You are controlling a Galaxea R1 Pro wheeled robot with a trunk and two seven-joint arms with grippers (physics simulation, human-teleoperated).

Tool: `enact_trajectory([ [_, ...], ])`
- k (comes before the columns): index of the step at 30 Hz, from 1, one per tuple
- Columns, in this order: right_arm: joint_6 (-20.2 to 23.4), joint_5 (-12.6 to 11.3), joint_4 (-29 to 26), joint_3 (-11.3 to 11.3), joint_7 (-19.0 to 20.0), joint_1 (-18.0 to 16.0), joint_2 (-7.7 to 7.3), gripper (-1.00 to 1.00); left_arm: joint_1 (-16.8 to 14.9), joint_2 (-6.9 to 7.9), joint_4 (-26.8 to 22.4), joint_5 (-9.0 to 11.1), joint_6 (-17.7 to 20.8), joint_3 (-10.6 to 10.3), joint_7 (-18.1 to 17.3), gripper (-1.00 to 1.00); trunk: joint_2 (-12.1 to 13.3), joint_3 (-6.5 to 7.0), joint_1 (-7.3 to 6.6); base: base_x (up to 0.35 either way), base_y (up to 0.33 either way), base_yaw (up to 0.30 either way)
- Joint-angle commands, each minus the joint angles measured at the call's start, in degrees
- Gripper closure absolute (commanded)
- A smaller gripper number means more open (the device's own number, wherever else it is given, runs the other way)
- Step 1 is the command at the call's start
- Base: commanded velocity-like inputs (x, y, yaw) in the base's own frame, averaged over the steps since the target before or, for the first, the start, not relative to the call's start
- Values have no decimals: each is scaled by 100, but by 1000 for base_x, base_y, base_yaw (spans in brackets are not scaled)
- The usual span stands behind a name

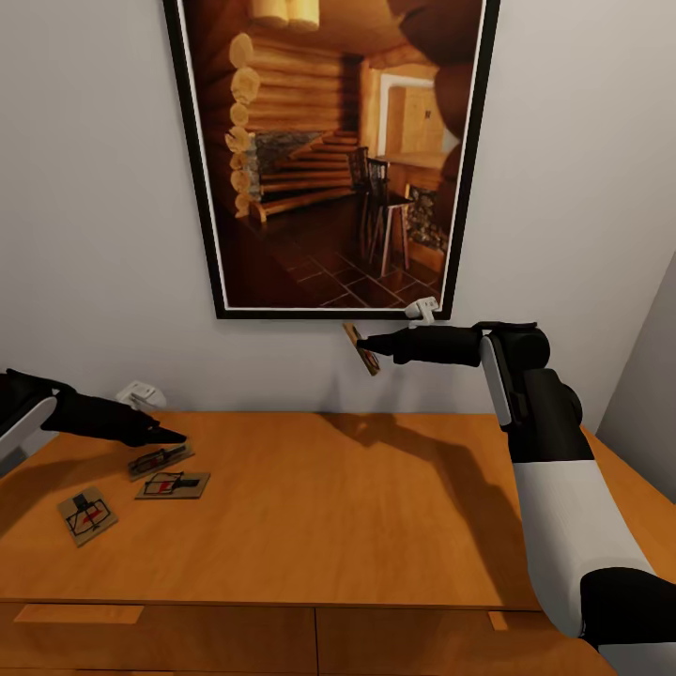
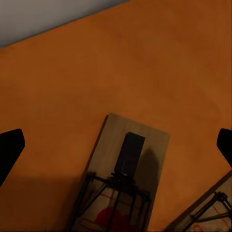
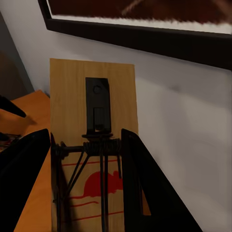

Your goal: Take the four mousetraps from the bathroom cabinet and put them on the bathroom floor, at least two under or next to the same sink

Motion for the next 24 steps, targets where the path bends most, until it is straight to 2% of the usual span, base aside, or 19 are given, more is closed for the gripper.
enact_trajectory([
  [1,30,26,-3,2,28,-6,-2,100,-10,39,-1,4,22,-47,-24,-100,-4,-7,0,0,0,0],
  [5,31,26,-3,2,27,-6,-2,100,-9,99,-1,4,18,-217,-151,-100,-4,-7,0,0,0,0],
  [8,-33,-37,25,47,74,48,96,100,-13,1,97,-28,-52,-313,-189,-100,-4,-7,0,0,0,0],
  [10,-29,-42,19,38,79,32,83,100,-11,-19,121,-25,-51,-378,-174,-100,-4,-7,0,0,0,0],
  [13,-18,-65,6,24,85,-11,51,100,-46,79,24,-17,-53,-278,-139,-100,-4,-7,0,0,0,0],
  [17,-19,-83,-3,15,78,-28,181,100,-152,189,-104,-11,-50,-215,-132,-100,-4,-7,0,0,0,0],
  [24,-22,-85,-2,19,63,-32,251,100,-369,244,-329,-15,-48,-223,-255,-100,-4,-7,0,0,0,0],
])
